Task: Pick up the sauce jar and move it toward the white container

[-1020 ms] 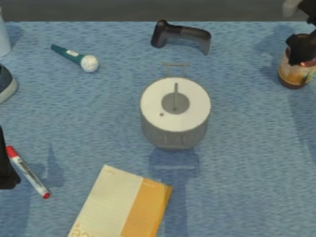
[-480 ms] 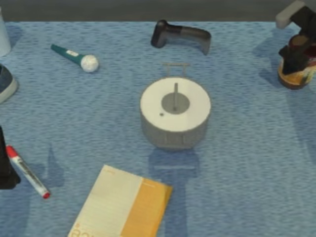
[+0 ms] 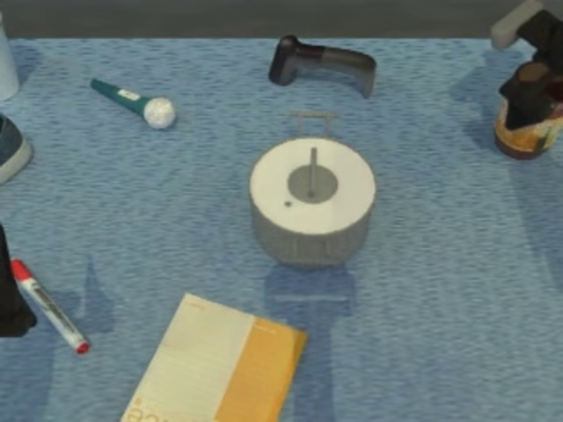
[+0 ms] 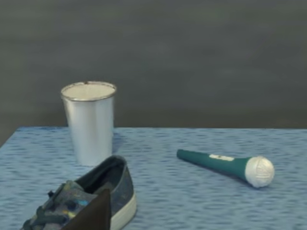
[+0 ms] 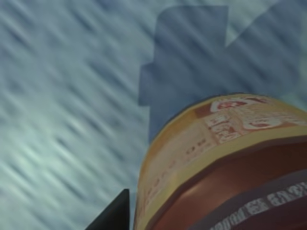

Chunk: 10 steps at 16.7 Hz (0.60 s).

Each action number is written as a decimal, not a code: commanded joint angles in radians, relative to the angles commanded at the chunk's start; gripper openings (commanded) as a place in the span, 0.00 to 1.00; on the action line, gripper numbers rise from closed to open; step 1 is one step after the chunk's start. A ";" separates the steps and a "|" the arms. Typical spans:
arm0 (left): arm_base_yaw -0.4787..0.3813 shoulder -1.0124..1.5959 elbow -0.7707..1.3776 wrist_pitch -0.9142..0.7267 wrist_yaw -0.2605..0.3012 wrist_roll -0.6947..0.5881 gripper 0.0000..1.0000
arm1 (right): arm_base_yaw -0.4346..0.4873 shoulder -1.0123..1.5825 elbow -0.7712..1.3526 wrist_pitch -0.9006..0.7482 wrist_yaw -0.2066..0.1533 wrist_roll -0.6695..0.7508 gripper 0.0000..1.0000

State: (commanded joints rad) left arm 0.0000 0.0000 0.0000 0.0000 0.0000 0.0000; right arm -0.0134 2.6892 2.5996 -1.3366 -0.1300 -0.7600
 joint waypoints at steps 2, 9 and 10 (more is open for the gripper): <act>0.000 0.000 0.000 0.000 0.000 0.000 1.00 | 0.000 0.000 0.000 0.000 0.000 0.000 0.25; 0.000 0.000 0.000 0.000 0.000 0.000 1.00 | 0.000 0.000 0.000 0.000 0.000 0.000 0.00; 0.000 0.000 0.000 0.000 0.000 0.000 1.00 | 0.000 0.000 0.000 0.000 0.000 0.000 0.00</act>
State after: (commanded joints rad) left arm 0.0000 0.0000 0.0000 0.0000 0.0000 0.0000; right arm -0.0134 2.6892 2.5996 -1.3366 -0.1300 -0.7600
